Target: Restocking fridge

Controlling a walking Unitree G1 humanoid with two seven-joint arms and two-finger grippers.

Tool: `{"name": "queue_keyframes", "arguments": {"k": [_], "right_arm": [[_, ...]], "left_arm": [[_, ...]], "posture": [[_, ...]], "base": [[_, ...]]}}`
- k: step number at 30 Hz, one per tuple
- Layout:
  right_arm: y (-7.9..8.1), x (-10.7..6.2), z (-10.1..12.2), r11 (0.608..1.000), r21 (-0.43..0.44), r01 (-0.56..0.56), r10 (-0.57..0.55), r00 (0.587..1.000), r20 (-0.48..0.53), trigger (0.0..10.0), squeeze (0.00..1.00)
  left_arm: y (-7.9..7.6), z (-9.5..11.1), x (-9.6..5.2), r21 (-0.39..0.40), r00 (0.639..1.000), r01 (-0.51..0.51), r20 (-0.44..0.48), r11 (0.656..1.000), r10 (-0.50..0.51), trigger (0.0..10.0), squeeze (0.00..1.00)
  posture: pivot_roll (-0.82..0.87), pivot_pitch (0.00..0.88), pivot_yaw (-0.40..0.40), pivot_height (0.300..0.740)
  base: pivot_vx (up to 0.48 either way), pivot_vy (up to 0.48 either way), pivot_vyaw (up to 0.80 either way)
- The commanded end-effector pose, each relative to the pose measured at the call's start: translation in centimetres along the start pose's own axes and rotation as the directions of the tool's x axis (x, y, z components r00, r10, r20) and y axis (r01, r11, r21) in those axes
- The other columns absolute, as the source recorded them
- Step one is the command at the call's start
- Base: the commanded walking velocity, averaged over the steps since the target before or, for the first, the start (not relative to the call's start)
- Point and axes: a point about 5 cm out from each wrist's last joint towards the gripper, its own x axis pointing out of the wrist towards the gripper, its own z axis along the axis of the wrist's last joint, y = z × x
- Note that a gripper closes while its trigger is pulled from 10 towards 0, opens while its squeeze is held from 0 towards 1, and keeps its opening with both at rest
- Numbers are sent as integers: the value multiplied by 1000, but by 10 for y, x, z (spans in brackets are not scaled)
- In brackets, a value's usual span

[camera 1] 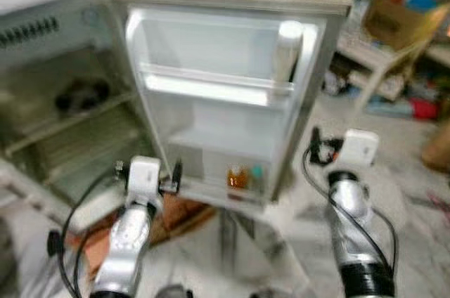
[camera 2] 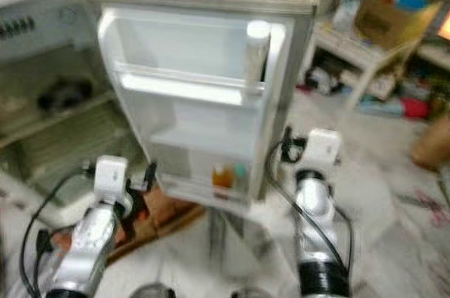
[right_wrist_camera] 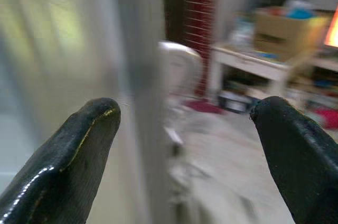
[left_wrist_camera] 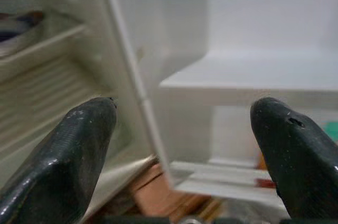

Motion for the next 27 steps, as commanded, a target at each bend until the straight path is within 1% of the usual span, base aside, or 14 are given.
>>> {"name": "queue_keyframes", "arguments": {"k": [1, 3, 6, 10, 25, 27], "right_arm": [[-5, 1, 0, 1000, -1, 7, -7, 1000, 3, 10000, 0], [-1, 1, 1, 1000, 5, -13, 13, 1000, 10, 10000, 0], [1, 2, 4, 999, -11, -36, 36, 999, 24, 10000, 0], [2, 4, 4, 999, -10, -48, 49, 998, 30, 10000, 0], [9, 7, 6, 992, 4, -127, 127, 991, 45, 10000, 0], [12, 9, 6, 986, 15, -164, 163, 986, 40, 10000, 0]], "left_arm": [[-6, 6, 4, 16, 1000, 19, 19, 1000, -19, 10000, 0], [-4, 6, 6, 21, 1000, 8, 17, 1000, -8, 10000, 0], [-1, 6, 8, 43, 1000, -10, 11, 999, 10, 10000, 0], [3, 6, 10, 42, 1000, -25, 13, 999, 25, 10000, 0], [2, 6, 11, 39, 999, -31, 12, 999, 30, 10000, 0], [1, 5, 11, 35, 999, -32, 11, 999, 32, 10000, 0]], "posture": [[-53, 0, 52, 740], [-54, 0, 52, 740], [-53, 0, 52, 740], [-52, 0, 52, 740], [-53, 0, 50, 740], [-53, 0, 50, 740]], "base": [[0, -480, 788], [0, -480, 788], [0, -480, 781], [0, -480, 778], [0, -480, 756], [0, -480, 734]]}}
